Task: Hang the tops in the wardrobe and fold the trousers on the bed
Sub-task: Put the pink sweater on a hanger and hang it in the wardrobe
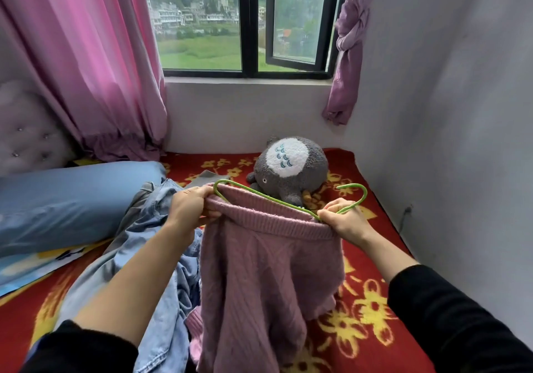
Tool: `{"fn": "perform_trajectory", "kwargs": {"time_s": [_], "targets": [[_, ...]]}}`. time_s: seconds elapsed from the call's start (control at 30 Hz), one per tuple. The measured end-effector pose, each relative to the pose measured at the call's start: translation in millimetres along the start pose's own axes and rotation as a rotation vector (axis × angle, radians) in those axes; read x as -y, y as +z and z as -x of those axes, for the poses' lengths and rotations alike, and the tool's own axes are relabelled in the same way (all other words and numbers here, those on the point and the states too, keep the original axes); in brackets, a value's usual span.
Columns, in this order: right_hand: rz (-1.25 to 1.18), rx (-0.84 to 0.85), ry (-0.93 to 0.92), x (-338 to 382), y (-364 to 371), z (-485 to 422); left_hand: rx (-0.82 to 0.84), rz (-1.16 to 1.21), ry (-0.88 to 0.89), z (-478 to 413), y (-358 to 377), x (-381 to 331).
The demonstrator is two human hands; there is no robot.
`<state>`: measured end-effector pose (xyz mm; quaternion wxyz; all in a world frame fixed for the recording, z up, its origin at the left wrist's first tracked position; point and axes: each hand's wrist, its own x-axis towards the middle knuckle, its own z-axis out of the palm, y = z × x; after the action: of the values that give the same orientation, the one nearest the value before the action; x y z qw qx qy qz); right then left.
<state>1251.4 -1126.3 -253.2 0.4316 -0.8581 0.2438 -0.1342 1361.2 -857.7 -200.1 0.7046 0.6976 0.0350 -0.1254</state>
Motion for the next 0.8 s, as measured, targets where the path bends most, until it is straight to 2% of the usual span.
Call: {"fn": "perform_trajectory", "kwargs": {"time_s": [0.17,0.3,0.37,0.47,0.6,0.73,0.8], "targets": [[0.176,-0.066,-0.055,11,-12,-5,0.025,-0.168,0.110,-5,-9,2],[0.419,0.082,-0.162,24,-10,-7,0.064,-0.371,0.289,-2,-8,2],[0.440,0.096,-0.225,38,-10,-9,0.112,-0.436,0.352,5,-2,-3],[0.463,0.068,-0.352,67,1,-8,0.169,-0.381,0.362,12,12,-13],[0.612,0.116,-0.332,86,24,-9,0.233,-0.382,0.385,21,19,-18],[0.430,0.001,-0.237,104,12,-20,0.320,-0.450,0.455,31,6,-20],[0.428,0.036,-0.258,113,9,-19,0.251,-0.549,0.518,26,-5,-20]]}}
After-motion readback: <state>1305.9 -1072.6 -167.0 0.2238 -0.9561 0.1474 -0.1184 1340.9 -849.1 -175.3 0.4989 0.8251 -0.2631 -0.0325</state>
